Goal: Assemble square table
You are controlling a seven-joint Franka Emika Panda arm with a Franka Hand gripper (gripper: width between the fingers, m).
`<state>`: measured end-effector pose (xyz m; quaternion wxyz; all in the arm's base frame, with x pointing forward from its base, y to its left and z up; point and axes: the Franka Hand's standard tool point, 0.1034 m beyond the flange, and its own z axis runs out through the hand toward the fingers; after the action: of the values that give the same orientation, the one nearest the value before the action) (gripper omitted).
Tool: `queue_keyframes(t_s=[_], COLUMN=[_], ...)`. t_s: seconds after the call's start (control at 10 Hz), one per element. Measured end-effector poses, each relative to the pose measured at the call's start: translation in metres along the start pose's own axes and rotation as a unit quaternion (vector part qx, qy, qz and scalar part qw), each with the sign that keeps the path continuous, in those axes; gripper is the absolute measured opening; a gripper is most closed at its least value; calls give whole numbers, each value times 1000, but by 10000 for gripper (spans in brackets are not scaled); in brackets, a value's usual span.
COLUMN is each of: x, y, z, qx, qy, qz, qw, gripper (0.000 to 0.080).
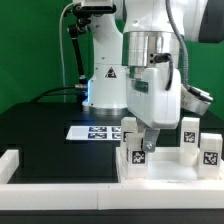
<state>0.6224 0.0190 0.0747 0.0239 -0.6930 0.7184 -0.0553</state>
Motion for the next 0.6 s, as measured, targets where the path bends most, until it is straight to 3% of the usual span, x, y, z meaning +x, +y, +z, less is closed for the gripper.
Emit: queue_keyframes(t_s=[0.2,0.3,0.6], x=[-2,-1,3], y=[-5,-5,-4], z=[0,1,2], qx=[3,11,8], qy=[-24,-24,-23], qz=[181,229,302], qw=[983,973,953], gripper=[291,291,308])
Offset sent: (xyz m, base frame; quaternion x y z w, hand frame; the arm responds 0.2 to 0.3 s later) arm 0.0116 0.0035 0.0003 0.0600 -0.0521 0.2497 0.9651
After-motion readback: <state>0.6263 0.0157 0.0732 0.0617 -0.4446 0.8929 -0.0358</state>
